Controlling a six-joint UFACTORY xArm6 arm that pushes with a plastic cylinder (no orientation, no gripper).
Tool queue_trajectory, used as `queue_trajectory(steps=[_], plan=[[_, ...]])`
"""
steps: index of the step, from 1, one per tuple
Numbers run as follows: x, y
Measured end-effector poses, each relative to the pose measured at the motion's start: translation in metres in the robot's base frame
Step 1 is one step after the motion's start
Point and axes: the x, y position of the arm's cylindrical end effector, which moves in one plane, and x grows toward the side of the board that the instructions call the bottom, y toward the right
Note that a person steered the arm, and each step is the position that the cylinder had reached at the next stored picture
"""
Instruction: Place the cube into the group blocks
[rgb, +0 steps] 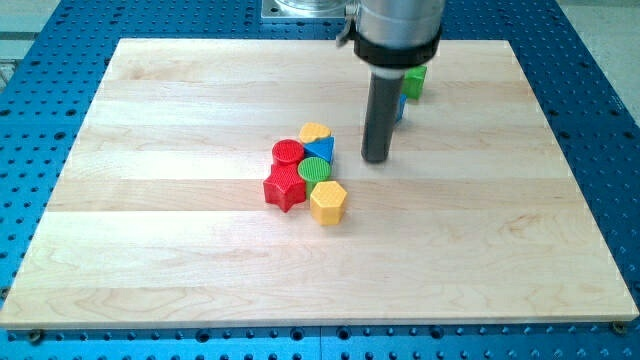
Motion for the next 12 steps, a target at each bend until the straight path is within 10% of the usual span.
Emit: queue_trajectory(steps=[1,3,6,9,11,12], plan=[[-0.044,-0.038],[0.007,-0.057],[-0.089,-0.03],[-0.084,0.028],[0.025,0.076],[-0.021,0.072]])
